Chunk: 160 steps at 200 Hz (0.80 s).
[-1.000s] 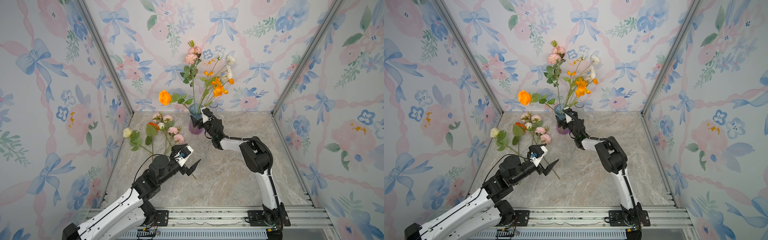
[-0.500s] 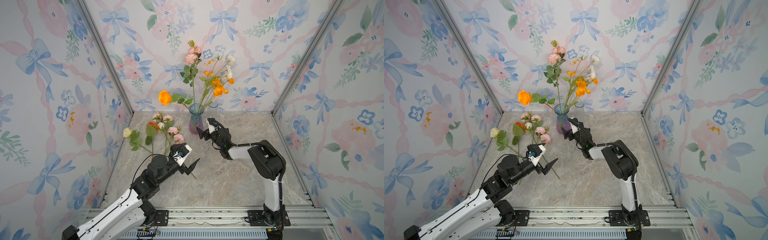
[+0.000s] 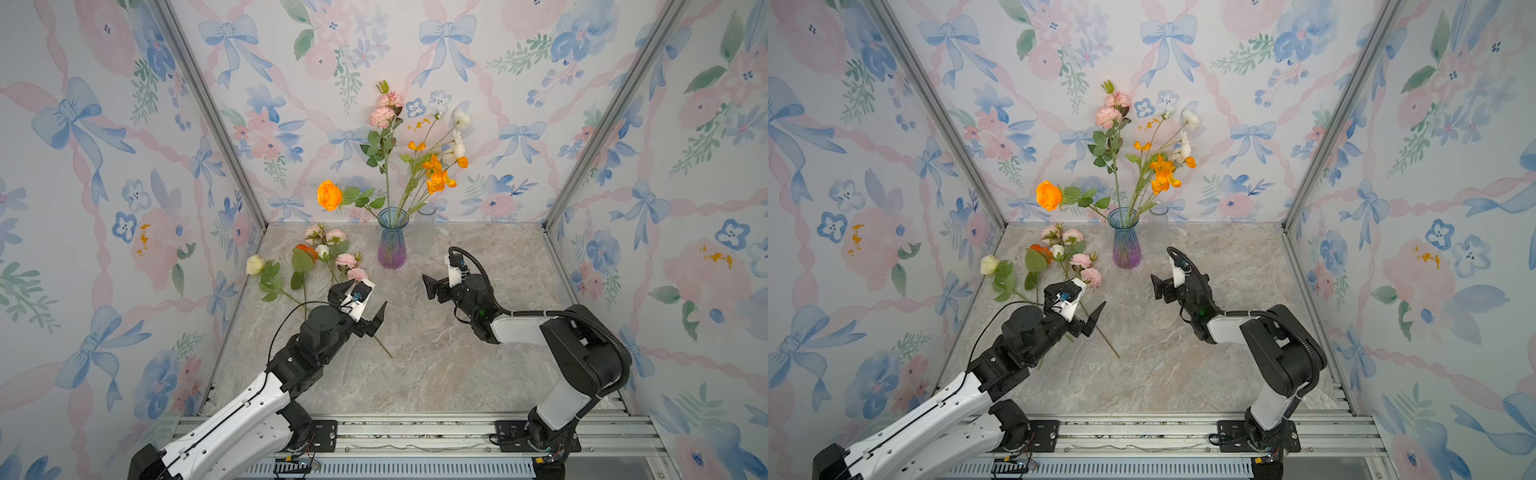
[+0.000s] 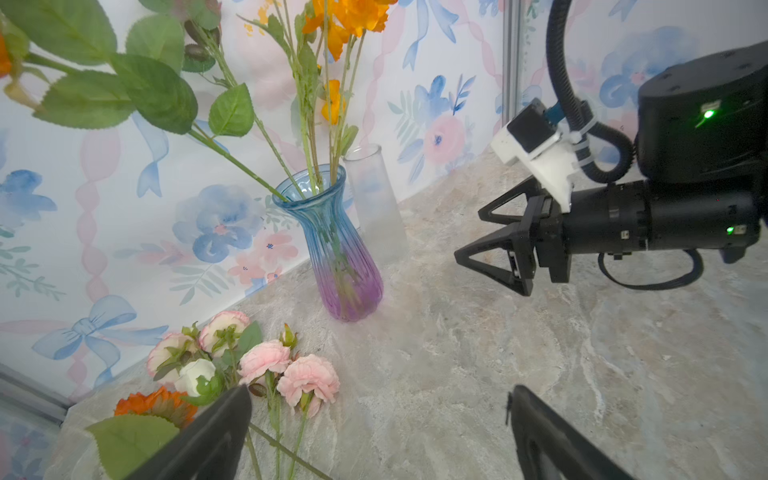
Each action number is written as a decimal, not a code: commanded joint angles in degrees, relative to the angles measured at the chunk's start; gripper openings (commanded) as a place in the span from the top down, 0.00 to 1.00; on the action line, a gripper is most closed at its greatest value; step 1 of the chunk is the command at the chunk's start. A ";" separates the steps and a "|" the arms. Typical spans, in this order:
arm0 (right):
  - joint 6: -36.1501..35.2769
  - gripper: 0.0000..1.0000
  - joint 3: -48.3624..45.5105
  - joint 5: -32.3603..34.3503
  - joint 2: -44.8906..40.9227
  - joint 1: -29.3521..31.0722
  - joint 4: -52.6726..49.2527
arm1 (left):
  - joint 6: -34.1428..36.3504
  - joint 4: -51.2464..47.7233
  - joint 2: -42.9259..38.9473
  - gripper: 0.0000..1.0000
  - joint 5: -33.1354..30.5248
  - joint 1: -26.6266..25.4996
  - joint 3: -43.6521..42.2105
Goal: Arrange the flowers into the vase
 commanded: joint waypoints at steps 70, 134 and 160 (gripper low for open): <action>-3.35 0.03 25.99 -2.39 18.62 -6.77 3.18 | -4.46 0.55 0.23 0.02 5.81 5.48 0.79; -5.00 0.03 34.17 -7.83 28.82 -7.35 12.18 | -5.63 0.96 -0.14 0.02 7.72 7.10 0.89; -4.68 0.03 38.08 -6.94 32.18 -7.59 13.91 | -5.96 1.14 -0.28 0.02 8.21 7.67 0.69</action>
